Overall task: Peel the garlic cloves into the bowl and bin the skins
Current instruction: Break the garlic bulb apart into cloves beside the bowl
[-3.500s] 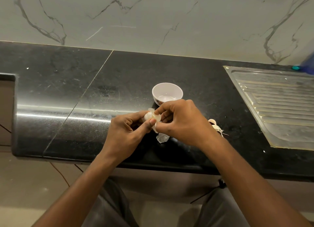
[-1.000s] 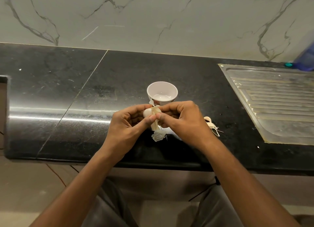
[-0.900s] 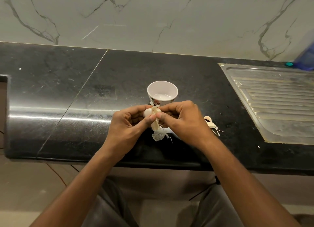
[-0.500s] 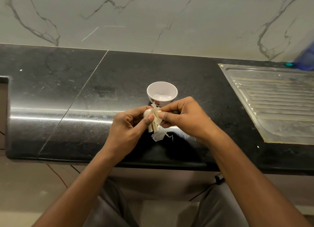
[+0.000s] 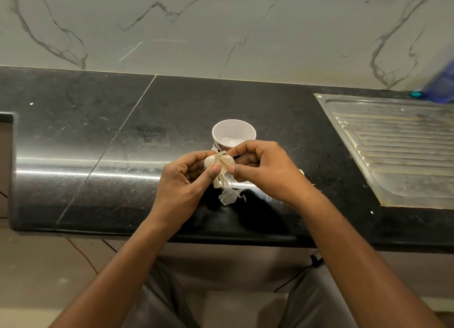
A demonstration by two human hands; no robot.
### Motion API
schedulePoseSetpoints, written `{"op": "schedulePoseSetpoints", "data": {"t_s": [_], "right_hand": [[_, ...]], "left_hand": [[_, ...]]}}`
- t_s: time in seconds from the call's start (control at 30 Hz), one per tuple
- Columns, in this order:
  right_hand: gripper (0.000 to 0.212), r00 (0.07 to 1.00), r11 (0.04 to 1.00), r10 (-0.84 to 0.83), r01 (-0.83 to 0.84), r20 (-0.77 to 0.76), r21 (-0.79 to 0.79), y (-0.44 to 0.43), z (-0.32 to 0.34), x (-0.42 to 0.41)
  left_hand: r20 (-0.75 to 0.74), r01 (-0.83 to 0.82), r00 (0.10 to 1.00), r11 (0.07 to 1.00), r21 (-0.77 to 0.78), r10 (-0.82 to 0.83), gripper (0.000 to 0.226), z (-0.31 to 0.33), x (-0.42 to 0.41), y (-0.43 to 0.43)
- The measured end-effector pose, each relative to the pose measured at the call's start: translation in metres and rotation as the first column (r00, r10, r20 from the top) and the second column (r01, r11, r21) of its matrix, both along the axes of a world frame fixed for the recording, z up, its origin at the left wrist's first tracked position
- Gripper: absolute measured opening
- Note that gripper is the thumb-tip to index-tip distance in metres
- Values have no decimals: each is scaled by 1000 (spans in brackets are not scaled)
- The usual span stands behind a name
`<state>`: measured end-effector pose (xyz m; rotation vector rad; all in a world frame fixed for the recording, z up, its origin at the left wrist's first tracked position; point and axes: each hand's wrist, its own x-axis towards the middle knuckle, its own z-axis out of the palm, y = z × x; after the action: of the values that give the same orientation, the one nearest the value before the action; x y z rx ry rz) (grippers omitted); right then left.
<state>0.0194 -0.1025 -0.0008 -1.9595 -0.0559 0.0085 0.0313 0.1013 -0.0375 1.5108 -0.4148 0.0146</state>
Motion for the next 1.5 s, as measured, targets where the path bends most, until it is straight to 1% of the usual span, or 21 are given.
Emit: {"op": "schedulePoseSetpoints", "data": {"t_s": [0.1, 0.23, 0.4, 0.53, 0.67, 0.73, 0.87, 0.93, 1.03, 1.13, 1.27, 1.33, 1.4, 1.5], "right_hand": [[15, 1000, 999, 1, 0, -19, 41, -2, -1, 1], [21, 1000, 999, -13, 12, -17, -35, -2, -4, 0], [25, 998, 997, -67, 67, 8, -44, -4, -1, -1], [23, 994, 994, -107, 107, 3, -31, -13, 5, -4], [19, 984, 980, -174, 178, 45, -93, -34, 14, -12], [16, 968, 948, -238, 250, 82, -195, -52, 18, -15], [8, 931, 819, -319, 366, 179, -442, -83, 11, -20], [11, 926, 756, -315, 378, 210, -535, -88, 5, -22], [18, 932, 670, -297, 358, 208, -650, -85, 2, -26], [23, 934, 627, -285, 351, 215, -695, -80, 2, -29], [26, 937, 620, -286, 342, 203, -706, -78, 4, -30], [30, 936, 641, -278, 347, 215, -685, -76, 7, -30], [29, 935, 710, -265, 355, 236, -609, -68, 11, -31], [19, 942, 822, -243, 326, 230, -467, -45, 14, -30]], "left_hand": [[-3, -4, 1000, 1000, 2, 4, 32, 1, -1, 0], [-2, 5, 1000, 1000, 18, -5, 31, 1, -1, 0], [-21, -13, 1000, 1000, 12, 14, 30, 1, -1, 0], [-24, -13, 1000, 1000, 6, 13, 28, 1, -2, -1], [-13, -14, 1000, 1000, 15, 15, 30, 1, -2, -1], [-8, -19, 1000, 1000, 20, 19, 30, 0, -1, 0], [-5, -23, 1000, 999, 22, 23, 31, -2, 0, 0], [-4, -23, 1000, 999, 28, 23, 32, -2, 0, 0], [-1, -25, 1000, 999, 37, 25, 33, -3, 1, 0], [-4, -19, 1000, 999, 40, 19, 33, -4, 1, 1], [-9, -17, 1000, 999, 39, 18, 32, -4, 1, 1], [-25, -19, 999, 999, 29, 20, 31, -3, 1, 1], [-34, -14, 999, 1000, 28, 15, 30, -3, 2, 1], [-27, -12, 1000, 1000, 23, 13, 31, -2, 0, 1]]}}
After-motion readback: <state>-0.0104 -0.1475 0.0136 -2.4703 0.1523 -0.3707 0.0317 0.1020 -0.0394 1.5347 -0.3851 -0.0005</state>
